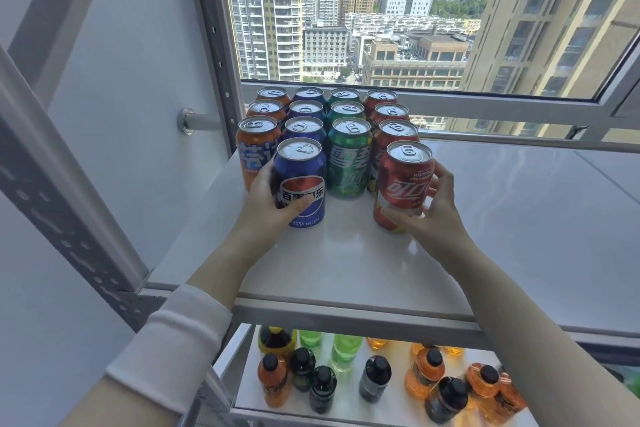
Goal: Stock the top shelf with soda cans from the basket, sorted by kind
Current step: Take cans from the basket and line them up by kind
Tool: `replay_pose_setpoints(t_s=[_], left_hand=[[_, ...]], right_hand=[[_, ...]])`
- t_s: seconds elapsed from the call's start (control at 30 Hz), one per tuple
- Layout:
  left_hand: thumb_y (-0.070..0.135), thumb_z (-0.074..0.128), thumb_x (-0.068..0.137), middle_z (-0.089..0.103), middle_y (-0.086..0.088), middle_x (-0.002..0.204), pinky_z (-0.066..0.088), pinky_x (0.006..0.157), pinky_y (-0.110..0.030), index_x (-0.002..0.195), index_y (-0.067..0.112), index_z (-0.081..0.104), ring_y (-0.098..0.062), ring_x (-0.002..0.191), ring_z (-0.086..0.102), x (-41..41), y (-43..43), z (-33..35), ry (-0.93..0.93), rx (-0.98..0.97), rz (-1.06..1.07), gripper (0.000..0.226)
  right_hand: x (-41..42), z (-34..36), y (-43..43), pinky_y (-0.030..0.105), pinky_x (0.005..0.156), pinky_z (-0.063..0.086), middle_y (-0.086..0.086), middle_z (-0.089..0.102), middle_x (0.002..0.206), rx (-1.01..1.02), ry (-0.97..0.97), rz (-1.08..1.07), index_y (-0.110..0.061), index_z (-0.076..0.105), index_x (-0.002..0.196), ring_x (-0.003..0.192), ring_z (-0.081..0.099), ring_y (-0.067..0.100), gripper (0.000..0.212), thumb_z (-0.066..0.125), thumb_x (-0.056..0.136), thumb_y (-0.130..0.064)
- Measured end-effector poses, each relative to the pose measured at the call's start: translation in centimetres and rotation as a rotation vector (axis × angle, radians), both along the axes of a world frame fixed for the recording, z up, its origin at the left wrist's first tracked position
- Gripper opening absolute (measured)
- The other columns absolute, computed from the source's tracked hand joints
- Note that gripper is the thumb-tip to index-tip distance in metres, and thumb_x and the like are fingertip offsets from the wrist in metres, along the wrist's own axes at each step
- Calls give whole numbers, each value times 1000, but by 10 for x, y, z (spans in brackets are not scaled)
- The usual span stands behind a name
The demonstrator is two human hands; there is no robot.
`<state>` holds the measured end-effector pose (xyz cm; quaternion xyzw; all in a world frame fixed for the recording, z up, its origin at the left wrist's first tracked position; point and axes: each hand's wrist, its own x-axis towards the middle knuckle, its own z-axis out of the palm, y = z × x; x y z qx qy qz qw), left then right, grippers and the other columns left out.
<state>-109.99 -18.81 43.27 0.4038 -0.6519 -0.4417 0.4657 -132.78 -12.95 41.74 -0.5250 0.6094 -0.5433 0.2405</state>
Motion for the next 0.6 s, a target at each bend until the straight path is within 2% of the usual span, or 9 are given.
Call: replay_pose_setpoints(t_s=[0.07,0.13,0.17,0.2,0.27,0.33,0.43,0.6], left_hand=[[7,68,79,53,5,123,49,85,-13,130,16,39,4,105,54,0,0,-4,-14,-9,15,60],[8,70,78,47,-2,135,47,98,-30,138,13,32,-9,118,51,1,2,-7,-26,-8,23,71],[9,71,78,43,-4,140,44,102,-37,142,14,28,-14,124,48,2,4,-7,-37,-6,29,77],[12,72,78,40,-5,142,41,106,-41,144,15,24,-16,128,45,2,8,-8,-54,-15,38,82],[17,72,78,37,-6,145,34,110,-39,145,13,22,-18,133,38,0,17,-9,-119,-57,99,84],[18,70,81,34,-7,146,31,111,-36,145,11,22,-18,135,34,-2,34,-8,-170,-77,188,80],[19,67,83,31,-11,146,27,113,-38,144,7,24,-21,137,30,-8,67,-6,-238,-126,293,76],[20,62,87,26,-11,148,19,112,-27,144,9,24,-20,139,25,-30,140,-7,-324,-169,352,70]], right_hand=[[0,-1,1,18,90,45,2,29,141,9,-20,-4,-39,19,135,131,37,19,92,80,69,-20],[0,-1,4,8,86,41,2,27,144,19,-35,-17,-36,11,142,132,35,17,99,79,70,-22],[0,0,8,7,88,36,3,26,146,22,-24,-29,-32,7,144,133,32,16,101,78,72,-21],[0,1,12,12,94,32,5,25,147,23,-2,-43,-29,4,145,134,29,16,102,76,74,-21],[-1,2,27,25,102,27,7,21,150,35,47,-71,-27,2,146,136,25,17,101,74,76,-25],[-2,3,48,32,107,25,8,20,150,47,105,-84,-24,2,147,138,22,17,98,71,78,-27],[-6,4,85,33,110,19,5,18,151,82,219,-65,-23,1,148,141,14,16,92,66,82,-30],[-21,-2,151,31,112,14,4,16,152,107,364,-40,-17,7,148,140,9,17,81,59,88,-32]])
